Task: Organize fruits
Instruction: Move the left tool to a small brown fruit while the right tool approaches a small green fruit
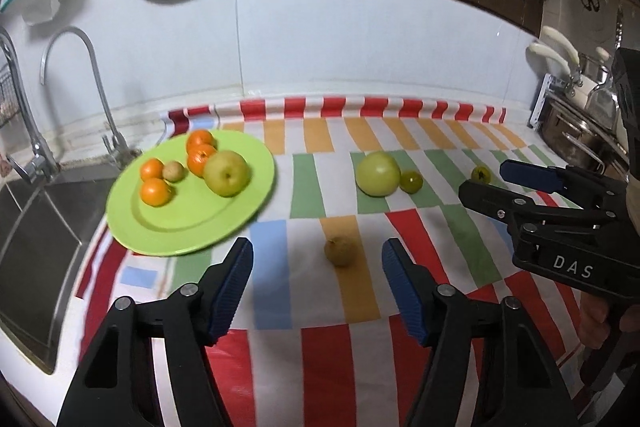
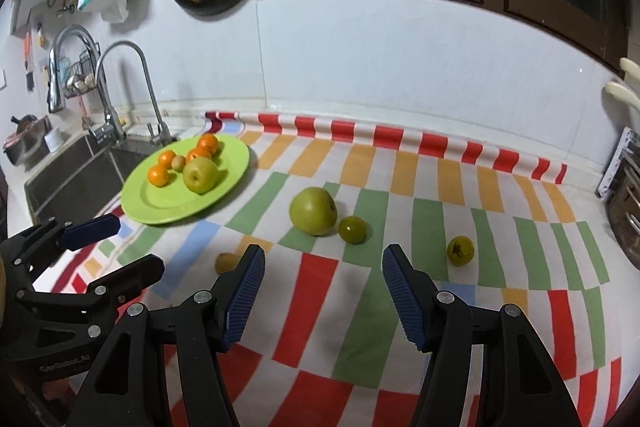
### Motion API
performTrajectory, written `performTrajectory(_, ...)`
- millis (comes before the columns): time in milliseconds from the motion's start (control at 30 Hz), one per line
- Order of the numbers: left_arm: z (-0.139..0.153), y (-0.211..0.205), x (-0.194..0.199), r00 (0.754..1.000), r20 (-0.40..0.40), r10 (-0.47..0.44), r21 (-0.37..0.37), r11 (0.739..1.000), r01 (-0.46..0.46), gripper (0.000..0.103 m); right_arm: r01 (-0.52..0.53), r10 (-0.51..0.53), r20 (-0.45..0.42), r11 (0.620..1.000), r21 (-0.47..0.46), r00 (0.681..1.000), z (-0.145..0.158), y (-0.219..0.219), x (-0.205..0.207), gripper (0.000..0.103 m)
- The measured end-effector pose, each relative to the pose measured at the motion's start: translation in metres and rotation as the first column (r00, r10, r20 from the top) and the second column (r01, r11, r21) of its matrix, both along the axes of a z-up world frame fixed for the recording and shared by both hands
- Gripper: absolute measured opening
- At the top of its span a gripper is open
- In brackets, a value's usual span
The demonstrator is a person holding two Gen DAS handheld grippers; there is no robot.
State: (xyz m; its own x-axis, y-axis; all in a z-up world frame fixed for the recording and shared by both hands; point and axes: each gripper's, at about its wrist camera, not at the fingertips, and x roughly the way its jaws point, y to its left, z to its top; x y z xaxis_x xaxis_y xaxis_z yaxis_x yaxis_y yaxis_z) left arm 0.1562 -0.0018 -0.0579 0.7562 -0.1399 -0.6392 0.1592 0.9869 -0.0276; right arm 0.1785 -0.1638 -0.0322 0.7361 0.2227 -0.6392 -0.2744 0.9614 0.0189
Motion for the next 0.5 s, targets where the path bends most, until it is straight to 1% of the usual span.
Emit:
performTrajectory(133,-0.015,-0.006,0.014,0.998,-0.057,-0.008,-0.013,1.0,0.007,0.058,-0.018,0.017,-0.035,1.0,-0.005,0.999,-0.014,-0.003,0.015,0.062)
performTrajectory(367,-0.034,-0.015,0.033,0.992,-0.119,-0.031,0.0,1.0,0.031,0.051,-0.021,0.02,-0.084,1.0,-0.019,0.996,-0.036,-0.009,0.039,0.062)
performTrajectory(500,-0.041,-0.017,0.044,0.988,-0.147,-0.049,-0.012,0.999,0.048,0.043,-0.013,0.011,-0.106,1.0,-0.019,0.994,-0.045,-0.01,0.053,0.061)
